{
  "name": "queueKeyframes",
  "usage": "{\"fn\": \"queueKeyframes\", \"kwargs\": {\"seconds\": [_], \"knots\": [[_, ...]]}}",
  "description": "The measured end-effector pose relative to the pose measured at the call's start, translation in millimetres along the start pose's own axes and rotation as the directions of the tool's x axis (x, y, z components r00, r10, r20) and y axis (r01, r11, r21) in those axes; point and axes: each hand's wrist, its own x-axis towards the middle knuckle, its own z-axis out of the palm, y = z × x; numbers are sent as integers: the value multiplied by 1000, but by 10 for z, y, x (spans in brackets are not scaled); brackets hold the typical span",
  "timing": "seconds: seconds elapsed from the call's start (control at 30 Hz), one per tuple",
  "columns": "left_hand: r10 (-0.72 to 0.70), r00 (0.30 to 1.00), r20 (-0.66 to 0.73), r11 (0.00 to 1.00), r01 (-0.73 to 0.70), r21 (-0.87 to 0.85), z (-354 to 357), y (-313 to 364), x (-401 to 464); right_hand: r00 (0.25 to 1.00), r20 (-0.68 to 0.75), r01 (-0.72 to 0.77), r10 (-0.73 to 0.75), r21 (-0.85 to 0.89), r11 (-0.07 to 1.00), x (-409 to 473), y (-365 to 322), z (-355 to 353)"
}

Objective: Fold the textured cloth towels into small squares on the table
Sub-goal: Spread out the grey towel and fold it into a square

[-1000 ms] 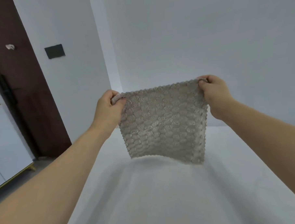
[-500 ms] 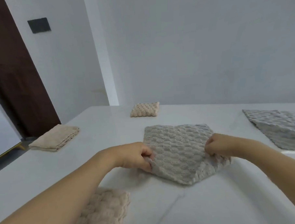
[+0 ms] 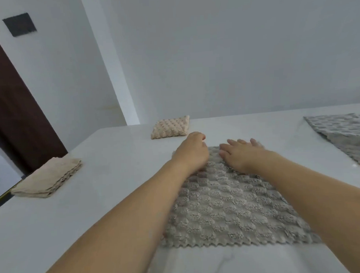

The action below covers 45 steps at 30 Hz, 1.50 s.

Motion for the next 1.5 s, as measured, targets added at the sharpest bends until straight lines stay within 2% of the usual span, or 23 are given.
{"fn": "queueKeyframes", "kwargs": {"seconds": [0.1,0.2,0.5,0.57,0.67,0.73,0.8,0.9,0.97,1.07,1.17,1.3,1.4,1.43,1.5], "knots": [[30,998,60,984,-40,172,425,-167,231,999,-47,-25,25,8,1000,182,110,237],[-30,993,118,933,-14,360,622,-340,427,998,-63,2,-1,17,1000,337,200,283],[-73,989,127,923,19,385,545,-511,535,997,-74,11,-10,14,1000,449,346,277],[-108,988,108,923,59,379,444,-637,487,997,-71,-25,27,19,1000,394,481,260],[-197,975,104,908,141,394,329,-772,357,987,-34,-158,157,-24,987,327,721,193],[-269,959,86,829,185,527,214,-730,371,963,-33,-271,269,-129,954,301,806,97],[-277,961,15,771,213,601,109,-530,391,954,-61,-298,292,-202,933,242,712,-42],[-86,996,34,903,64,424,175,-122,232,987,-74,-146,143,-38,989,42,301,-97],[-7,995,101,931,-30,363,467,-24,-60,998,-47,-29,31,39,999,-172,32,112],[-50,990,134,921,-6,389,671,-123,-230,997,-66,-21,25,73,997,-313,1,378],[-78,988,132,920,20,392,542,-273,-227,996,-74,-55,58,43,998,-347,182,338],[-207,972,107,904,148,402,318,-607,-407,984,-33,-173,174,37,984,-532,479,280],[-302,950,84,837,222,500,135,-603,-458,967,-24,-255,254,-38,966,-664,518,151],[-289,955,61,826,217,520,118,-518,-443,967,-55,-250,247,-62,966,-697,457,107],[-177,984,22,879,148,454,176,-256,-449,978,-123,-176,171,-34,984,-759,245,66]]}}
